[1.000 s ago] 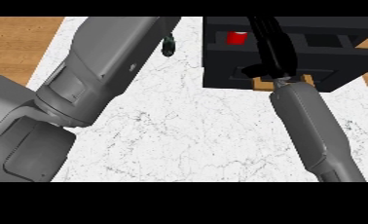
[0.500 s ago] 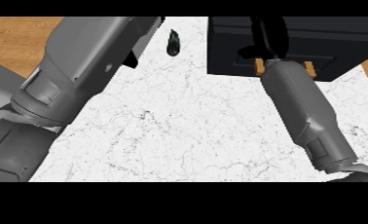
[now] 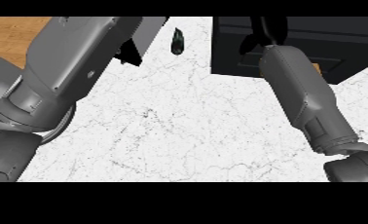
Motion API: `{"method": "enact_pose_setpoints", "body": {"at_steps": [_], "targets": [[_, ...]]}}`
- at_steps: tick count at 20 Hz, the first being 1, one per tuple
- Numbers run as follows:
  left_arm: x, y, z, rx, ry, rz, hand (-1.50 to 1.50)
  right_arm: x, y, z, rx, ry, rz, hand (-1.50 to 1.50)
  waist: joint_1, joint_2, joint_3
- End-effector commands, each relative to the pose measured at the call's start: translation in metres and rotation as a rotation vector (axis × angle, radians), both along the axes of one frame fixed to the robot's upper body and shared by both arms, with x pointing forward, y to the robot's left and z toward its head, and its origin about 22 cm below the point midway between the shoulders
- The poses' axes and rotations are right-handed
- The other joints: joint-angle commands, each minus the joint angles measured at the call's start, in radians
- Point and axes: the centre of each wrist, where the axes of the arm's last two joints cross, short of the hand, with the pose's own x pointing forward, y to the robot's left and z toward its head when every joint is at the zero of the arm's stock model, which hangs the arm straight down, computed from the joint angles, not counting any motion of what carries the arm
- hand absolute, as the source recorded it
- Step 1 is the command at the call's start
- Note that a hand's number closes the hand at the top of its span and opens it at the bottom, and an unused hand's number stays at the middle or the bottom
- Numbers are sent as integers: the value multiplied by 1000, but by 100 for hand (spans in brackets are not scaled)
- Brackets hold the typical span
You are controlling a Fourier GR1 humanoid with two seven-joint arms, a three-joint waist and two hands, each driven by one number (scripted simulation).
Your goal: Pick up the can, place it into the drawer and close the drawer
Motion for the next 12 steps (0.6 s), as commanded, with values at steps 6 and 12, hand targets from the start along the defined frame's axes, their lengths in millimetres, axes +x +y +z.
{"method": "enact_pose_setpoints", "body": {"at_steps": [6,12], "targets": [[-8,20,-14,-12,6,-12,-150,15,13,46,156,-90,76,-150,17,-2,-1],[-15,46,-31,-3,29,-25,-150,15,17,43,215,-89,100,-150,26,-7,-2]]}}
